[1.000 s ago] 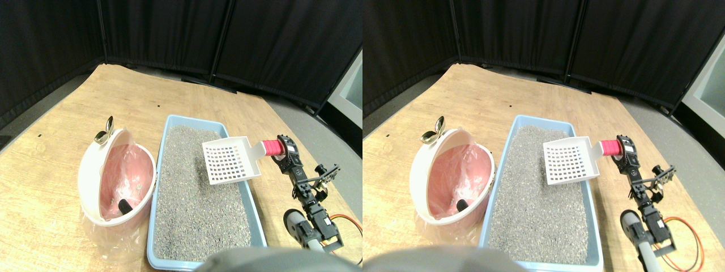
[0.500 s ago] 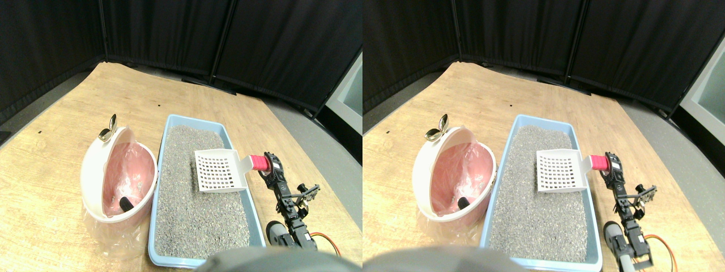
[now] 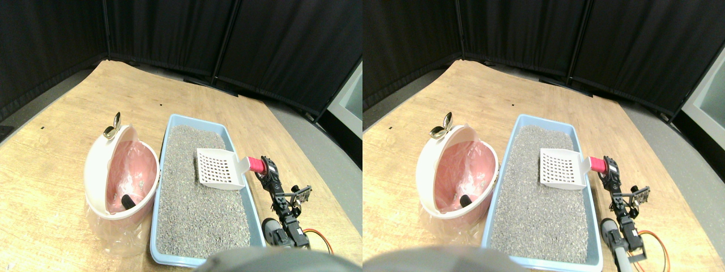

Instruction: Scoop (unimanual)

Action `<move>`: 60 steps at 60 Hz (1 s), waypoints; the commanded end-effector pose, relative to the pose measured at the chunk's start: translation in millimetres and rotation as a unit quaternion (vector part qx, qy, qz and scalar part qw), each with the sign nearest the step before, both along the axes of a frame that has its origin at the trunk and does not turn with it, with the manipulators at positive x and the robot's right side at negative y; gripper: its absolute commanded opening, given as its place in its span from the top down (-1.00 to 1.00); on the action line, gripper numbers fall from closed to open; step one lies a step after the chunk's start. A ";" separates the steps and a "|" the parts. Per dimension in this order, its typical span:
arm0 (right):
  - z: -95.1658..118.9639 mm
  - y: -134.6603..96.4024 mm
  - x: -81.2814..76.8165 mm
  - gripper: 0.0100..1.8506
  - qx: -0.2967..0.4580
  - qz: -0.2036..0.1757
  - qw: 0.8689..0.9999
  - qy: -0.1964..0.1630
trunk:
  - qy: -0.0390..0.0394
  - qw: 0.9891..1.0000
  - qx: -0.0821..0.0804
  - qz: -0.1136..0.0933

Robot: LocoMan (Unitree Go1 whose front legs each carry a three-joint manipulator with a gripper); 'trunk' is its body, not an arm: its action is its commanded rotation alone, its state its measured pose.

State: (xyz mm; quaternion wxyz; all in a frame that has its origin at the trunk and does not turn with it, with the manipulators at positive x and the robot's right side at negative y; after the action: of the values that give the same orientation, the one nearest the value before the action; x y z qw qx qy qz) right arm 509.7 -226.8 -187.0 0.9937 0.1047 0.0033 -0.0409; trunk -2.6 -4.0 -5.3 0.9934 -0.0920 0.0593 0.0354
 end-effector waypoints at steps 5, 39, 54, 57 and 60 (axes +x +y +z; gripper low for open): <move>-4.6 3.5 7.1 0.95 -0.002 0.016 1.000 0.004 | 0.011 1.000 -0.014 0.014; -19.4 5.9 -1.6 0.39 0.017 -0.008 0.991 0.133 | 0.013 1.000 -0.015 0.020; -1.6 2.4 -5.7 -0.46 0.026 0.032 0.985 0.171 | 0.010 1.000 -0.012 0.015; 0.3 2.1 -6.0 -0.53 0.030 0.034 0.984 0.174 | 0.010 1.000 -0.012 0.015; 3.6 1.4 -6.8 -0.59 0.017 0.044 0.984 0.170 | 0.009 1.000 -0.013 0.016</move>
State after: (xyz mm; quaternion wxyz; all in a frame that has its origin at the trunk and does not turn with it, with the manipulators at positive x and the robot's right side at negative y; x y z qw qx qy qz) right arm 500.9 -227.2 -195.4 0.9694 0.1353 0.2027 -0.0306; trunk -3.5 -3.8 -3.6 0.9922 -0.0980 0.0610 0.0476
